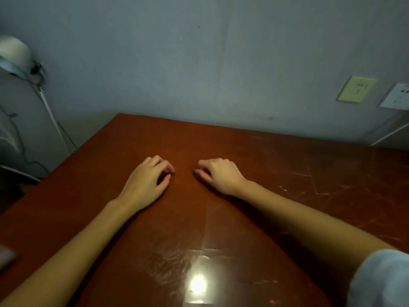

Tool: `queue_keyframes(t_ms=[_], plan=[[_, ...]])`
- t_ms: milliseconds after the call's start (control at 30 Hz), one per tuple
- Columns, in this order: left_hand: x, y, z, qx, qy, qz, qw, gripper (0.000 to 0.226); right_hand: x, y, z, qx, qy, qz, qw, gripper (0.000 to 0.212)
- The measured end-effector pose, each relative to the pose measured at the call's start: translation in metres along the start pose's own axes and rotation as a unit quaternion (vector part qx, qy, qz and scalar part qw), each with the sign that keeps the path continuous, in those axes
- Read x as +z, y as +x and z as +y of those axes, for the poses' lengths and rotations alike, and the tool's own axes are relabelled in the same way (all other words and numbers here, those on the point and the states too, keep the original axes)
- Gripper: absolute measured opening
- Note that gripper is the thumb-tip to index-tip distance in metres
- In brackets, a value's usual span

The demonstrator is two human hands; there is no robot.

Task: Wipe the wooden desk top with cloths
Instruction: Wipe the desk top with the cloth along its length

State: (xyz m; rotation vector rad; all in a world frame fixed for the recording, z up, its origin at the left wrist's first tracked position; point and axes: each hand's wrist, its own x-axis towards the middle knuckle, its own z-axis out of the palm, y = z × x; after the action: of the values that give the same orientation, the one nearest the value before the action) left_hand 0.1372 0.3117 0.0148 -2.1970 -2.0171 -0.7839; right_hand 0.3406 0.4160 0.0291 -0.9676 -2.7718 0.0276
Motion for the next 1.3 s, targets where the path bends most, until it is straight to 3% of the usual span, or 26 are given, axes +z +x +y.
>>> queue_keyframes(t_ms=[133, 333, 500, 600, 700, 833, 900, 1000, 1133, 1300], plan=[[-0.017, -0.017, 0.002, -0.003, 0.026, -0.031, 0.999, 0.018, -0.011, -0.043, 0.013, -0.039, 0.037, -0.019, 0.998, 0.022], [-0.046, -0.098, 0.017, -0.043, 0.052, -0.042, 0.997, 0.018, -0.017, -0.06, 0.069, 0.099, -0.006, 0.002, 0.995, 0.028], [-0.056, -0.148, 0.032, -0.11, 0.045, 0.031, 0.992, 0.012, -0.005, -0.028, 0.046, 0.152, -0.026, 0.042, 0.987, 0.031], [-0.05, -0.16, 0.04, -0.117, 0.055, 0.054, 0.99, 0.011, 0.005, -0.011, -0.002, 0.112, -0.015, 0.045, 0.993, 0.031], [-0.047, -0.163, 0.041, -0.119, 0.065, 0.068, 0.988, 0.01, 0.01, -0.017, -0.054, -0.008, 0.014, 0.02, 1.0, 0.028], [-0.046, -0.165, 0.039, -0.126, 0.064, 0.078, 0.987, 0.011, 0.0, -0.057, -0.059, -0.109, 0.035, -0.018, 0.993, 0.03], [-0.044, -0.164, 0.039, -0.123, 0.071, 0.083, 0.986, 0.01, -0.007, -0.071, -0.034, -0.093, 0.015, -0.026, 0.995, 0.031], [-0.043, -0.164, 0.039, -0.119, 0.084, 0.082, 0.986, 0.009, -0.014, -0.066, 0.004, 0.008, 0.019, -0.022, 1.0, 0.03], [-0.043, -0.164, 0.039, -0.109, 0.086, 0.089, 0.986, 0.008, -0.004, -0.03, 0.005, 0.085, -0.01, 0.023, 0.996, 0.027], [-0.044, -0.166, 0.039, -0.104, 0.084, 0.09, 0.987, 0.008, 0.006, -0.019, -0.058, 0.026, 0.015, 0.032, 0.999, 0.025]])
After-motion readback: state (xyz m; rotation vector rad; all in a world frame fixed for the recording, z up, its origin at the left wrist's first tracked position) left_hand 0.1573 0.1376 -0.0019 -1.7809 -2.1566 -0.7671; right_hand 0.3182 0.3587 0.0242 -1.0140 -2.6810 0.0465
